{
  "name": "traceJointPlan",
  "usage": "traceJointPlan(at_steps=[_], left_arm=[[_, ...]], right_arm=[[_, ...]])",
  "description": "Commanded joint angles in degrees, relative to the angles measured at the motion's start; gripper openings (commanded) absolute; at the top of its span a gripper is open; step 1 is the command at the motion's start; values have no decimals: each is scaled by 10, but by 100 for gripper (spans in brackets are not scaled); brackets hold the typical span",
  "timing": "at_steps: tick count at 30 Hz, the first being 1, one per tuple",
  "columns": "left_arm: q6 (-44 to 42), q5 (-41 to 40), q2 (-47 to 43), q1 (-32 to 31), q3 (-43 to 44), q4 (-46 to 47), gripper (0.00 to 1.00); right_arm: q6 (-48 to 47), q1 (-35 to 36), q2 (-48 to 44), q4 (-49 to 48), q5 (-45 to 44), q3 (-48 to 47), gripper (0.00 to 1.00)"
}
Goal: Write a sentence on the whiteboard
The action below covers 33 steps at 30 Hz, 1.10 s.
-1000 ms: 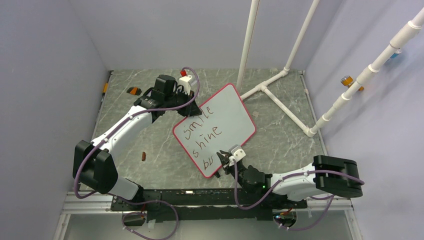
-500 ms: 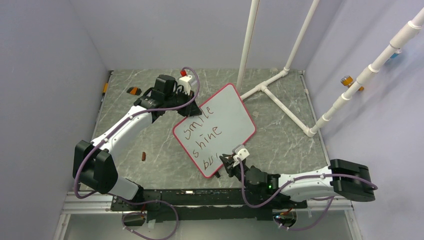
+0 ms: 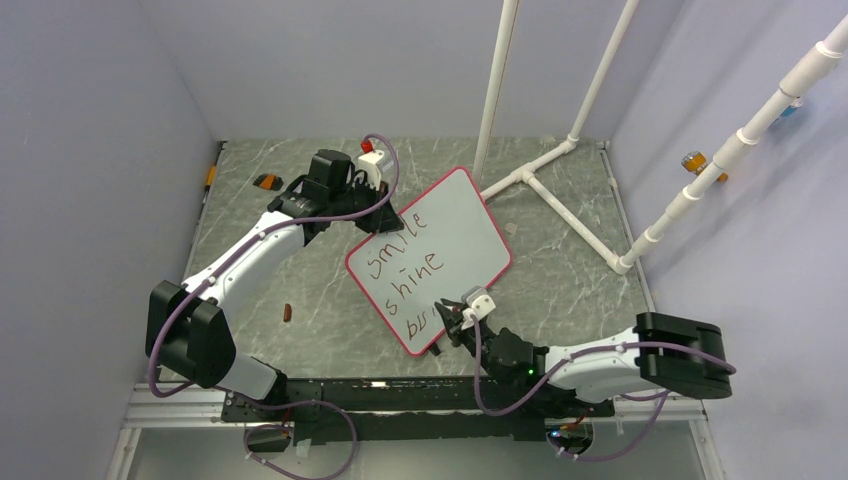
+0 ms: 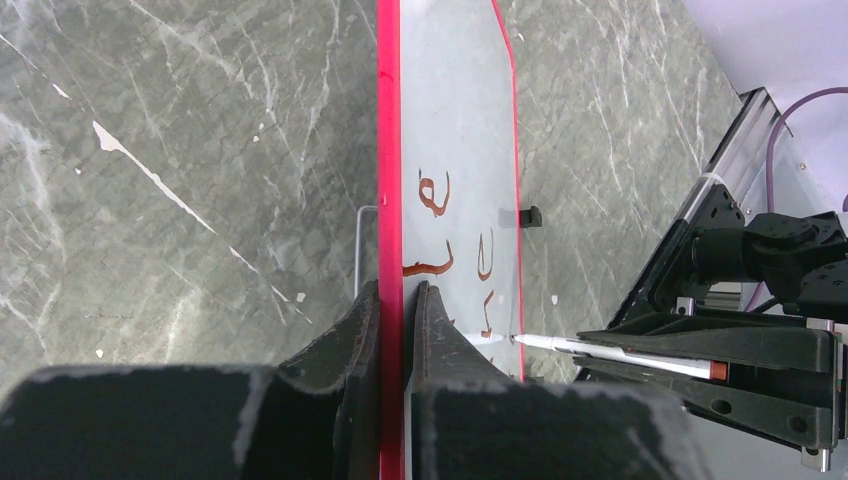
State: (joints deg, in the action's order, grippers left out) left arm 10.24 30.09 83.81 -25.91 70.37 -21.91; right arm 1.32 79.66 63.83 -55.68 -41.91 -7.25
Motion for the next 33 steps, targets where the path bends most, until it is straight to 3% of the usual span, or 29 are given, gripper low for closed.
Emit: traceJointPlan(at_steps=[1,8,26,33], left_arm=[[-47,-60,-22,4,5,20,0],[-48,-61,-23,5,4,21,0],[-46,-55,-23,4,9,21,0],[-52,-80,-32,5,8,5,0]], right_arm=[[-31,-16,46,-157,-8,-21,0],[-40,-22,44,-169,0,-24,0],[43,-29,84,-152,9,4,0],[46,-29,54,-134,-3,4,0]])
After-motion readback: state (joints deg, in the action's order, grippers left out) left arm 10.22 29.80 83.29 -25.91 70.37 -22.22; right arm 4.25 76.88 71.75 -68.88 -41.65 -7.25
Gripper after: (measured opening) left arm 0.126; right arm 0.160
